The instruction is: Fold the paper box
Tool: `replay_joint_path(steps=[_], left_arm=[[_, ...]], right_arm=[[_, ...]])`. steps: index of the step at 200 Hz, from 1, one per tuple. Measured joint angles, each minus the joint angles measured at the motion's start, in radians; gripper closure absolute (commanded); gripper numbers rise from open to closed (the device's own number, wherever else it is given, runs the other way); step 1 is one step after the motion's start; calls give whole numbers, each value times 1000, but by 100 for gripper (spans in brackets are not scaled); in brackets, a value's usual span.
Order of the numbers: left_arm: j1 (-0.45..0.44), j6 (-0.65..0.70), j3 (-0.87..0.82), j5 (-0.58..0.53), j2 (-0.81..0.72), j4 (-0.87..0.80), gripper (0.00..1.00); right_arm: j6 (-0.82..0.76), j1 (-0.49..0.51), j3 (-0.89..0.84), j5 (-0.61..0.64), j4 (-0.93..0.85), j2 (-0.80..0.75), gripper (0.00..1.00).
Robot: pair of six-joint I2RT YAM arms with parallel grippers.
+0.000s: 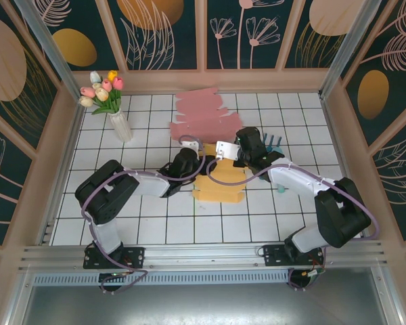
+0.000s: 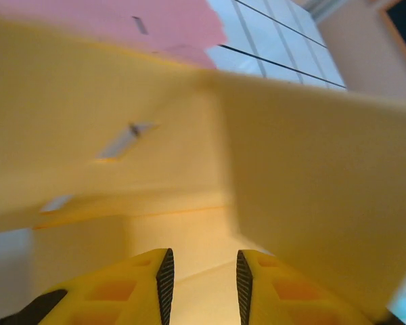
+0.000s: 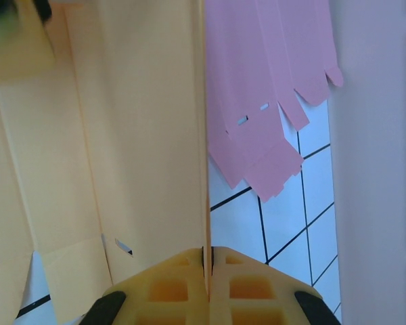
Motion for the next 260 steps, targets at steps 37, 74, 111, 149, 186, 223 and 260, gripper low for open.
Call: replay_joint_path(steps=[37, 74, 111, 149, 186, 223, 260], left_arm=[[-13, -1, 7, 24, 26, 21, 67], [-12, 8, -115, 19, -79, 19, 67], [-12, 66, -279, -60, -424, -8, 62], [-12, 163, -426, -277, -731, -58, 57], [-11, 227, -546, -418, -845, -80, 60], [-11, 272, -676, -403, -832, -10, 57], [-11, 332, -679, -278, -691, 73, 58]], right_arm=[[-1, 0, 0, -12, -1, 0, 100], [-12, 0, -11, -12, 13, -5, 100], [-49, 0, -49, -16, 26, -47, 100], [-150, 6, -179, -31, 123, -136, 100], [-253, 54, -201, -85, 80, -201, 100], [-267, 64, -128, -169, -92, -213, 100], [-269, 64, -116, -173, -154, -212, 100]])
